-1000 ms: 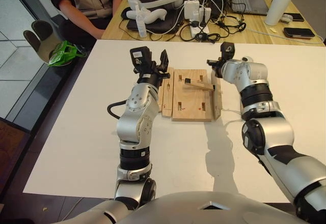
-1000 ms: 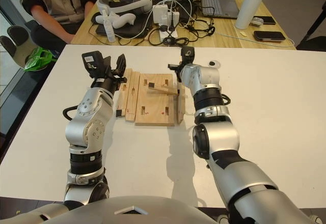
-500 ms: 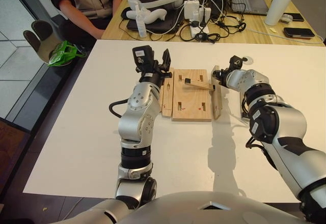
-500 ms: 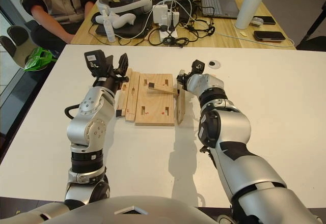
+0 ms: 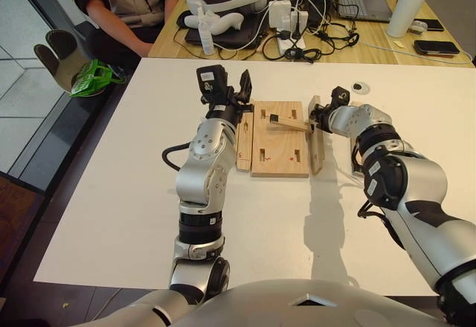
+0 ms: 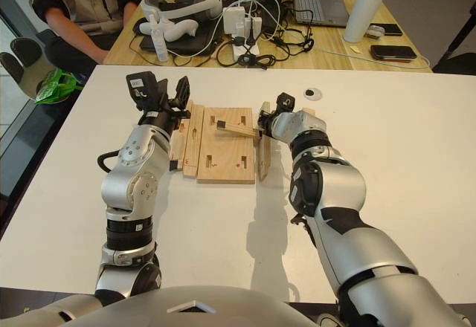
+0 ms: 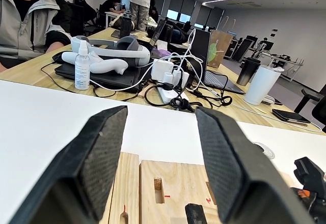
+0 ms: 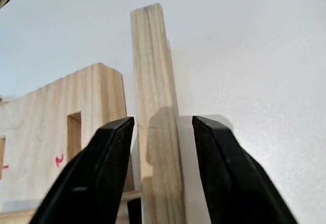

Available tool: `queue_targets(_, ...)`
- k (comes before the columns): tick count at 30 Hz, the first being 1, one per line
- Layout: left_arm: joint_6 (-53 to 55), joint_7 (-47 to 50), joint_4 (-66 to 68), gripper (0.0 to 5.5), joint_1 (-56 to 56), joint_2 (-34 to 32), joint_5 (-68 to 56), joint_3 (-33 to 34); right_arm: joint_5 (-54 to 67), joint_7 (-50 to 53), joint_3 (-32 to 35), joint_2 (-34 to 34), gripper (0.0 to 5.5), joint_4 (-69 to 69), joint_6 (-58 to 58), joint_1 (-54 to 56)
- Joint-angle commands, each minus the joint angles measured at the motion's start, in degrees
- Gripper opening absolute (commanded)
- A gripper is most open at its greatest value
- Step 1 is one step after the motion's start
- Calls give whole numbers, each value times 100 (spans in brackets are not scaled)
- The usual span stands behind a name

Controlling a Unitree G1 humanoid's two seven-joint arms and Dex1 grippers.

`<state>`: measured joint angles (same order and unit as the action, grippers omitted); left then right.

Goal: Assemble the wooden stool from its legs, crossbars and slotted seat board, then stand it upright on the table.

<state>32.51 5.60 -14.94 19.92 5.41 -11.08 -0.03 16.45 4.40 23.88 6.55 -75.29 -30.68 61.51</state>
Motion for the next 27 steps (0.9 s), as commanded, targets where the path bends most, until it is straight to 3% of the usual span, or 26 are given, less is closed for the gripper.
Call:
queue_targets(1,-6,-30,42,247,69,10,27,-2,28,-1,57,24,136,-18,-77,-62)
queue_targets(3,7,-53,28,247,53,1,32,-5,99,-118,117,51,101,15,-32,-95)
queue_targets(14,-22,-39,-22,247,22,25,91,2,47,-436,64,318,101,575,907,113)
queue_targets(19,-61,-51,-47,247,14,-6,108,14,721,-828,567,560,101,1483,1081,38)
queue_targets(23,-65,-162,-45,247,3,-106,97,18,1245,-785,881,240,100,2796,1510,-397)
queue_targets(27,-51,-297,63,247,234,-163,8,72,1550,-881,696,-333,100,4099,1694,-954)
